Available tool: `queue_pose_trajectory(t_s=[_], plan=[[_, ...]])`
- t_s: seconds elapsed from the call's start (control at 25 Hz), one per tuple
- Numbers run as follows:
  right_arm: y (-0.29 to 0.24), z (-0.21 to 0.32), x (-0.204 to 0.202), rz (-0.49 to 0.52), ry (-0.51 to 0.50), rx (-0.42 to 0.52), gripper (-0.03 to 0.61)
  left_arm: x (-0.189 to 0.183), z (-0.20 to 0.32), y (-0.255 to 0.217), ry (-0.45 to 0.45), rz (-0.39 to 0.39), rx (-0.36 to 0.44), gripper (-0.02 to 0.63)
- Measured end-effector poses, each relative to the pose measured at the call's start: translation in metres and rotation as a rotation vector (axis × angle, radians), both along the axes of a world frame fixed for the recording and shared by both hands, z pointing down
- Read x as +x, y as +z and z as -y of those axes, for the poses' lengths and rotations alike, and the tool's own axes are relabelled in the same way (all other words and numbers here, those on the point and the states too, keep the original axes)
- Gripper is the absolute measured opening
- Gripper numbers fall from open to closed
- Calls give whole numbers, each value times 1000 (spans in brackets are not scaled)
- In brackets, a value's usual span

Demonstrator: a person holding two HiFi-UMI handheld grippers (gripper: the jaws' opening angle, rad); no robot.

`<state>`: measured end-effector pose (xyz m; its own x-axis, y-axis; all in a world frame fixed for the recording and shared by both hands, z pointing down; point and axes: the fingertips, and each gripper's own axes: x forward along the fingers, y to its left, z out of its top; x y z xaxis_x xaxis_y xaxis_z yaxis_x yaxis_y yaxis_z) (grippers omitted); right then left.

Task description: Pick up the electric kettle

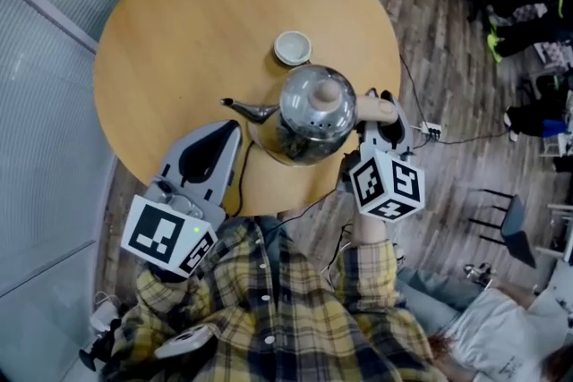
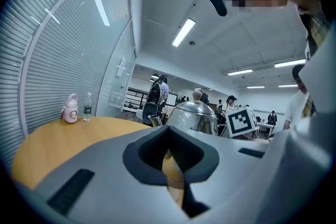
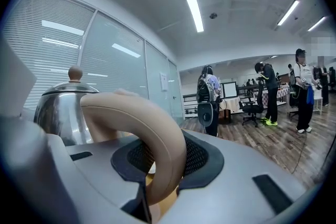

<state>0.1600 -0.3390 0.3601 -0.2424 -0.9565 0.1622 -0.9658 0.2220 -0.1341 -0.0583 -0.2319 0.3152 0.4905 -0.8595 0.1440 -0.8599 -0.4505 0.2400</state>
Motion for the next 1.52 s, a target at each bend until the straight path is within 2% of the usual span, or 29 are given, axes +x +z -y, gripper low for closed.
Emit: queue_pose_trajectory(t_s=[0.2,0.4,0.64,0.92,1.52], plan=[[-28,-9,-14,6,-30,26,118,-13,-7,2,21,21,-7,5],[-74,-48,9,36,-75,55,118,7,-39,-21,14,29,1,4],[-102,-85,8,58,-132,67,118,5,-58,-35,8,30,25,5],[-104,-130,-3,45,-206,64,118,-1,-83,-35,-14,15,36,3],[-99,-129,-15,65,-267,43,118,-9,-79,-40,-57,29,38,4]])
